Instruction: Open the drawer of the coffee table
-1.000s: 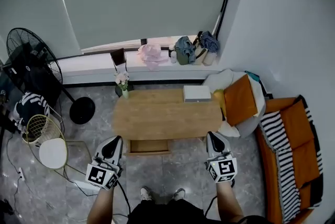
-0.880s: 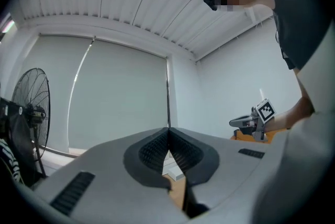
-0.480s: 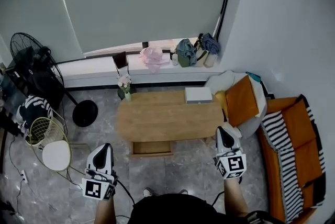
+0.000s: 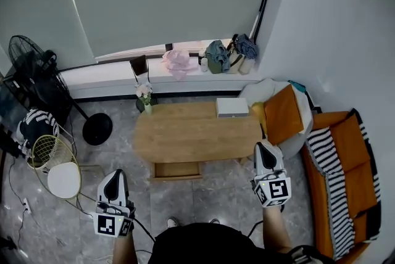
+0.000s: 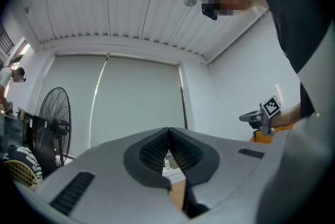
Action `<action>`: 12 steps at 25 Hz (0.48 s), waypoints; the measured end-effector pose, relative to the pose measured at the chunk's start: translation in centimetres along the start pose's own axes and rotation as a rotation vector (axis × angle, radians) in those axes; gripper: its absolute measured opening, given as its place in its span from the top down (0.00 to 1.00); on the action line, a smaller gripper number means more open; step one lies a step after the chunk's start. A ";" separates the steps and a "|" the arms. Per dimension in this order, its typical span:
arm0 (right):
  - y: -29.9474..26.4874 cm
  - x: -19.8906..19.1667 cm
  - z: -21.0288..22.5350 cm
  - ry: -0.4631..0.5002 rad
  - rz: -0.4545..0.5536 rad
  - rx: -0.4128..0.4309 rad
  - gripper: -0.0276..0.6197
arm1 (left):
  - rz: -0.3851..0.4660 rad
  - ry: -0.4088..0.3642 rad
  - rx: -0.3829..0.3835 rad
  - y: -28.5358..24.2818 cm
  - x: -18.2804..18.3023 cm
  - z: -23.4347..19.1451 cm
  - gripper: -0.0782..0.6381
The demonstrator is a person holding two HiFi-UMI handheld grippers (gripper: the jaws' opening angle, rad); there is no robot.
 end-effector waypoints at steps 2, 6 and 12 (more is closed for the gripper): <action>0.1 0.2 -0.5 0.007 0.002 0.006 0.95 | -0.002 0.006 0.001 0.2 -0.4 -0.2 0.88; 0.1 0.3 -0.8 0.010 0.002 0.013 0.95 | -0.033 -0.009 0.023 0.4 -1.0 -0.6 0.88; -0.2 0.2 -1.4 -0.005 -0.001 0.021 0.95 | 0.023 -0.001 -0.019 0.1 -0.2 -0.3 0.88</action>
Point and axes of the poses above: the fingertips, and each gripper's own axes: y backward along the fingers, z to its right, x out of its top, the point moved 1 cm from there along y, backward along the fingers, and after that the axes turned 12 degrees about -x, right-handed, at the moved point
